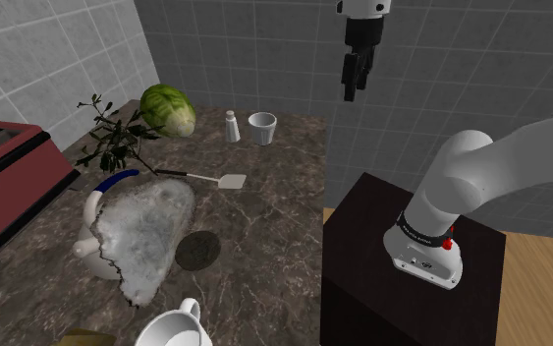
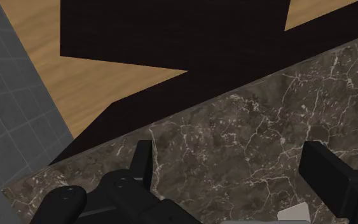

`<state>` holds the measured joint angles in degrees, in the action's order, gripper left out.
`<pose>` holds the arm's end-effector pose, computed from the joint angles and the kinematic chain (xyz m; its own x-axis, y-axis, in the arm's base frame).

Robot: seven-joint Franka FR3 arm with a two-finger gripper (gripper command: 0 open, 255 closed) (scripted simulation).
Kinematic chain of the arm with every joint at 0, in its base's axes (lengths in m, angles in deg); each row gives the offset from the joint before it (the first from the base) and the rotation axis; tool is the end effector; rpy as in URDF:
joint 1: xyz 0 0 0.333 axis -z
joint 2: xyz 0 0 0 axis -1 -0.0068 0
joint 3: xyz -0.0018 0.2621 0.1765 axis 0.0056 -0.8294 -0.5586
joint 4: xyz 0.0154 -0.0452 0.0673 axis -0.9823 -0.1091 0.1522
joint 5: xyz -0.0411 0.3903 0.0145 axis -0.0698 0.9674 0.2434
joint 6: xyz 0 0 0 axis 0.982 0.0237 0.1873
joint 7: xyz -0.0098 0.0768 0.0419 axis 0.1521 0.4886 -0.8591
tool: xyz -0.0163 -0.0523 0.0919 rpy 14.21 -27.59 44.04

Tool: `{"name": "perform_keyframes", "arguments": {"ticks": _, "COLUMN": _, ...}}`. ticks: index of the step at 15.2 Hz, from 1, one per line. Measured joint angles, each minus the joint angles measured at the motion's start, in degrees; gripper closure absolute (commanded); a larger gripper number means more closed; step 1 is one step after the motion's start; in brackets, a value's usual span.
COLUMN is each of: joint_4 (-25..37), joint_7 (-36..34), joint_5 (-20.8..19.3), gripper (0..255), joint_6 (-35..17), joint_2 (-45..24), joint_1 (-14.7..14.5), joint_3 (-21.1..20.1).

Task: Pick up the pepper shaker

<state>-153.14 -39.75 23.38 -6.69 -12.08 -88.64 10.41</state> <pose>0.2969 0.0026 0.5900 0.9871 0.1124 -0.1140 0.1051 -0.9921 -0.0682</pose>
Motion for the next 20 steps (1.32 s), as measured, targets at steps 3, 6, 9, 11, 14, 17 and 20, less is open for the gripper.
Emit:
{"name": "perform_keyframes", "arguments": {"ticks": 3, "joint_4": 1.16, "joint_7": -0.01, "joint_5": 0.09, "gripper": 0, "joint_6": -1.27, "joint_2": -2.63, "joint_1": -0.12, "joint_3": -0.2}}
{"name": "perform_keyframes", "arguments": {"ticks": 6, "joint_4": 3.65, "joint_7": 0.15, "joint_5": 0.13, "gripper": 0, "joint_6": -4.51, "joint_2": -8.84, "joint_1": -0.31, "joint_3": -0.53}}
{"name": "perform_keyframes", "arguments": {"ticks": 9, "joint_4": 8.05, "joint_7": -0.26, "joint_5": 0.4, "gripper": 0, "joint_6": -7.37, "joint_2": -16.56, "joint_1": -0.67, "joint_3": -1.28}}
{"name": "perform_keyframes", "arguments": {"ticks": 11, "joint_4": 10.33, "joint_7": -0.72, "joint_5": 0.61, "gripper": 0, "joint_6": -8.92, "joint_2": -20.73, "joint_1": -0.99, "joint_3": -1.9}}
{"name": "perform_keyframes", "arguments": {"ticks": 14, "joint_4": 15.55, "joint_7": -0.94, "joint_5": 0.51, "gripper": 0, "joint_6": -10.02, "joint_2": -27.51, "joint_1": -1.2, "joint_3": -2.36}}
{"name": "perform_keyframes", "arguments": {"ticks": 17, "joint_4": 20.81, "joint_7": -1.1, "joint_5": 0.24, "gripper": 0, "joint_6": -11.42, "joint_2": -34.68, "joint_1": -1.41, "joint_3": -2.77}}
{"name": "perform_keyframes", "arguments": {"ticks": 20, "joint_4": 27.81, "joint_7": -1.47, "joint_5": -0.1, "gripper": 0, "joint_6": -11.19, "joint_2": -41.92, "joint_1": -1.69, "joint_3": -3.18}}
